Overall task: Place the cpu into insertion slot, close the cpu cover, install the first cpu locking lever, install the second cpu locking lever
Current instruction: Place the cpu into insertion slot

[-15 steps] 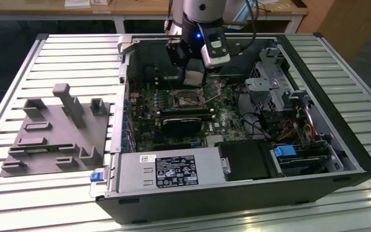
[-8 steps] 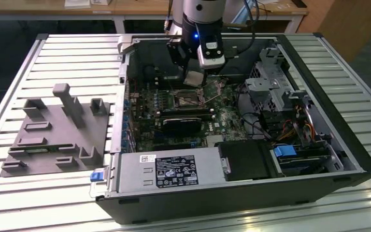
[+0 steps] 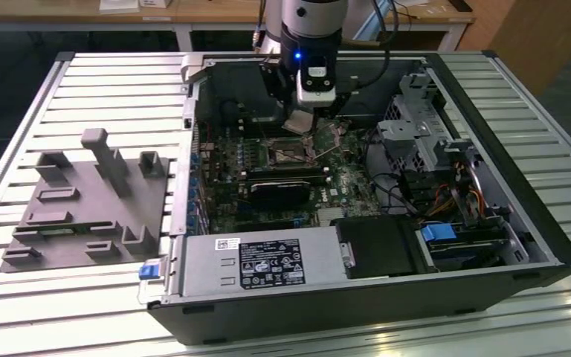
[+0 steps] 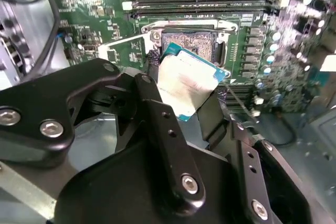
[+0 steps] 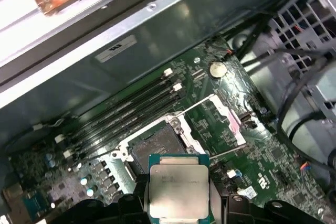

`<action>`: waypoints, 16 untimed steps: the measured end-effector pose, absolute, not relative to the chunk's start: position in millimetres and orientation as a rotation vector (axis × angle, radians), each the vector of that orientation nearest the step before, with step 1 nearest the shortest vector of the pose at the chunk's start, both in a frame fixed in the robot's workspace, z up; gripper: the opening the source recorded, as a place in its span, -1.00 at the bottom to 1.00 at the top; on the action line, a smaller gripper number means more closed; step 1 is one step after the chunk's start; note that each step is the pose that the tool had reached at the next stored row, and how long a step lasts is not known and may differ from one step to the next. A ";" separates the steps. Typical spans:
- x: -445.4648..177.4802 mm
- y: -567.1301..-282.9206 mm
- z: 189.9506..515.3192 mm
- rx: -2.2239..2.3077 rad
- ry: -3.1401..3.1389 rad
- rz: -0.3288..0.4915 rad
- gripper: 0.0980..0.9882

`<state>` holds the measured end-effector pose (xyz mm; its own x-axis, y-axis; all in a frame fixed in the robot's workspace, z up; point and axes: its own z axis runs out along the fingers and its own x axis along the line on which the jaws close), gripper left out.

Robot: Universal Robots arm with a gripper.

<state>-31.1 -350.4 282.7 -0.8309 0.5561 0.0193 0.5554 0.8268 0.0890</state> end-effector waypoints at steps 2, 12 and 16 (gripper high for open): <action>-31.1 -350.4 282.4 0.964 2.977 0.142 0.00; -31.1 -350.5 281.1 1.229 2.869 0.140 0.00; -31.1 -350.4 280.7 1.330 2.820 0.139 0.00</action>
<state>-31.1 -350.4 280.7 -0.6368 0.7708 0.0193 0.7689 0.6331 0.0891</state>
